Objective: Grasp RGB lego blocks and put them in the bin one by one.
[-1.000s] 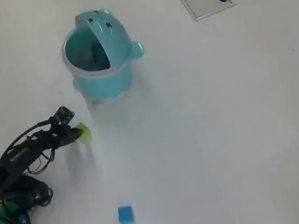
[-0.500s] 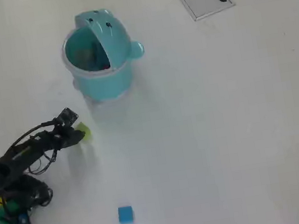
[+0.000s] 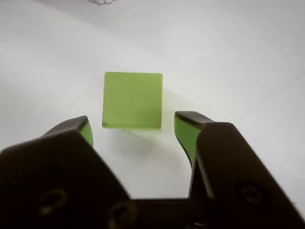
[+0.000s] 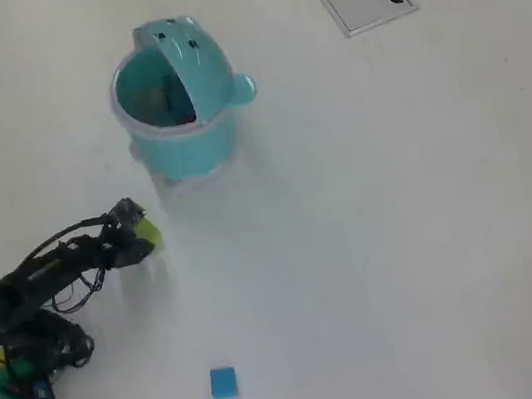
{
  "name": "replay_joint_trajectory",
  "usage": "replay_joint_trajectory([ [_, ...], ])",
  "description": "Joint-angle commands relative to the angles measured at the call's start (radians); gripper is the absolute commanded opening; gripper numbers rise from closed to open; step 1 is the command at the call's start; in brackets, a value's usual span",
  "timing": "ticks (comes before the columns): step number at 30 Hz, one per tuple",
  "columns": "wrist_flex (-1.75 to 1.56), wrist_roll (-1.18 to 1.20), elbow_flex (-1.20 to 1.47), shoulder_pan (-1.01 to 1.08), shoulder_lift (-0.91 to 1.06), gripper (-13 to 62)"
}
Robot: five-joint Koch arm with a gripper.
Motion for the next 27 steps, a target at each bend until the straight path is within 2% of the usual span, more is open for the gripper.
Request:
replay_joint_trajectory([
  [1,-0.064,0.0,-0.037,-0.002,-0.011,31.4],
  [20,-0.195,0.002,-0.075,-0.005,-0.167,30.3],
  [24,-0.221,-0.005,-0.095,-0.009,-0.199,28.6],
  [27,-0.245,-0.011,-0.097,-0.028,-0.21,23.9],
])
